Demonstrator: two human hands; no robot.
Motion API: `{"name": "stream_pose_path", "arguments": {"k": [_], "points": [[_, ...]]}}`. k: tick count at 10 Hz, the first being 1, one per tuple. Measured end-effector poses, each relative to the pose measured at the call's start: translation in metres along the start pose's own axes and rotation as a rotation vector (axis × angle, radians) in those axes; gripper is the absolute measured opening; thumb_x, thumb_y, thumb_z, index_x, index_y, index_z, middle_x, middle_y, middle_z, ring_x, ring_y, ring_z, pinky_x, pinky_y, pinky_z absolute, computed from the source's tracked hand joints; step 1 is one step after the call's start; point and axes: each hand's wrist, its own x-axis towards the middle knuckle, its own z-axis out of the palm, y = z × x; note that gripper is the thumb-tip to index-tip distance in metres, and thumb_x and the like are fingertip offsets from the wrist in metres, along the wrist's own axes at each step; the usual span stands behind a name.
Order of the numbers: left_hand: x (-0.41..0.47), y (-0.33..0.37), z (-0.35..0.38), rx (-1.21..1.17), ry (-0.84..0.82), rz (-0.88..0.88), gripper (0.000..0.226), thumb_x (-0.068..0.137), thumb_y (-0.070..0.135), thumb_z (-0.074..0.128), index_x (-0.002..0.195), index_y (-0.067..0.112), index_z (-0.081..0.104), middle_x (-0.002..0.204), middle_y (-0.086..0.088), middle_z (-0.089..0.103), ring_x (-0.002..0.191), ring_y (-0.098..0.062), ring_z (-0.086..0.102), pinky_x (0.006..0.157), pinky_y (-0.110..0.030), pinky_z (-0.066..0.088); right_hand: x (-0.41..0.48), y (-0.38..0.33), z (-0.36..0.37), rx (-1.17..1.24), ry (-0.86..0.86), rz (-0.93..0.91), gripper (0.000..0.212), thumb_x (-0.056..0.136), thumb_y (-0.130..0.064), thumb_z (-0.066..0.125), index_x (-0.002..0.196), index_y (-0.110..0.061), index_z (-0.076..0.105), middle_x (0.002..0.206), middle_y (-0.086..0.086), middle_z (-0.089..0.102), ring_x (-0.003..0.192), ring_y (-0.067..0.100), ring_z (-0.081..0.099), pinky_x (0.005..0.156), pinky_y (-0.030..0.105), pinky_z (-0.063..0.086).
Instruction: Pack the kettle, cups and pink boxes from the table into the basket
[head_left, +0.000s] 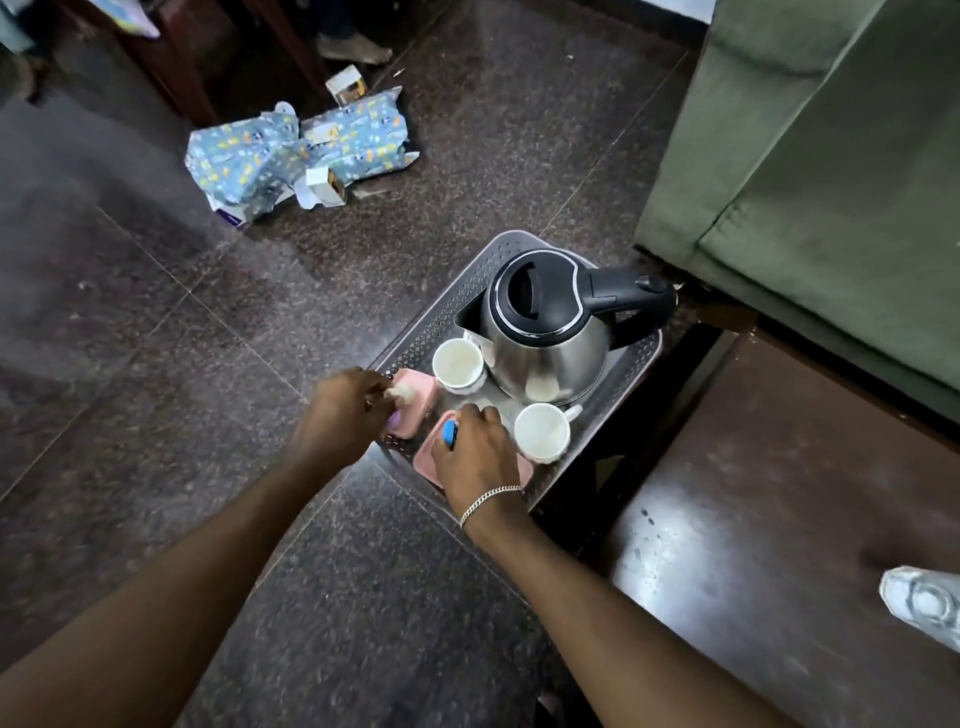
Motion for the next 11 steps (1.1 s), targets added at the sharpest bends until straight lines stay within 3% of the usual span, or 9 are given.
{"name": "stream_pose_path", "arguments": {"k": [1,2,4,5,7,9,10,11], "points": [[0.002,-0.002,0.006,0.028,0.001,0.033,0.018,0.087,0.015,0.081,0.1,0.003,0.079,0.093,-0.018,0.071,0.081,-0.034,0.067,0.069,-0.032,0.044,0.0,0.001,0.004,-0.04,0.017,-0.013,0.027,0.087,-0.022,0.067,0.107,-0.006,0.059,0.112,0.017,0.06,0.099,0.037,0.062,0.084,0.042,0.049],[0.006,-0.004,0.01,0.048,0.01,0.03,0.021,0.088,0.017,0.081,0.102,0.002,0.078,0.096,-0.018,0.071,0.084,-0.036,0.067,0.069,-0.033,0.044,0.0,0.002,0.007,-0.072,0.028,-0.026,0.029,0.088,-0.026,0.068,0.109,-0.008,0.058,0.113,0.015,0.06,0.099,0.036,0.063,0.083,0.041,0.049],[0.008,0.001,0.01,0.071,0.028,0.026,0.028,0.085,0.02,0.085,0.104,0.002,0.077,0.096,-0.016,0.071,0.074,-0.024,0.059,0.067,-0.028,0.035,0.001,0.003,0.006,-0.04,-0.002,-0.031,0.039,0.085,-0.029,0.075,0.111,-0.006,0.057,0.115,0.016,0.058,0.099,0.036,0.064,0.083,0.041,0.05],[0.007,0.001,0.008,0.078,0.023,0.027,0.029,0.083,0.019,0.086,0.105,0.003,0.076,0.097,-0.016,0.071,0.082,-0.031,0.066,0.067,-0.028,0.034,0.0,0.005,0.003,-0.042,-0.005,-0.05,0.042,0.084,-0.03,0.077,0.111,-0.004,0.058,0.116,0.016,0.058,0.099,0.035,0.065,0.084,0.041,0.05],[0.004,0.002,0.006,0.044,0.004,-0.009,0.04,0.081,0.02,0.087,0.116,0.004,0.074,0.104,-0.017,0.076,0.087,-0.032,0.071,0.074,-0.034,0.052,-0.001,0.011,-0.007,-0.058,-0.053,-0.042,0.04,0.09,-0.034,0.07,0.115,-0.006,0.057,0.121,0.014,0.058,0.106,0.034,0.062,0.085,0.04,0.047],[-0.007,0.011,0.002,0.145,0.063,0.021,0.051,0.078,0.025,0.09,0.119,0.006,0.067,0.107,-0.018,0.068,0.091,-0.039,0.068,0.073,-0.039,0.048,-0.013,0.018,-0.022,-0.026,-0.025,-0.078,0.036,0.091,-0.033,0.068,0.113,-0.006,0.057,0.119,0.013,0.058,0.106,0.034,0.061,0.083,0.041,0.048],[-0.018,0.019,-0.001,0.18,0.103,0.052,0.059,0.08,0.028,0.089,0.129,0.01,0.061,0.112,-0.016,0.064,0.091,-0.041,0.069,0.079,-0.047,0.054,-0.02,0.025,-0.033,0.019,0.006,-0.119,0.033,0.091,-0.03,0.068,0.11,-0.005,0.057,0.118,0.013,0.058,0.106,0.034,0.06,0.083,0.041,0.048],[-0.031,0.031,0.005,0.149,0.122,0.116,0.057,0.081,0.026,0.088,0.129,0.012,0.061,0.113,-0.013,0.063,0.085,-0.037,0.069,0.077,-0.046,0.056,-0.028,0.037,-0.044,0.023,0.036,-0.103,0.033,0.092,-0.029,0.068,0.113,-0.007,0.057,0.119,0.012,0.057,0.106,0.034,0.06,0.083,0.04,0.048]]}}
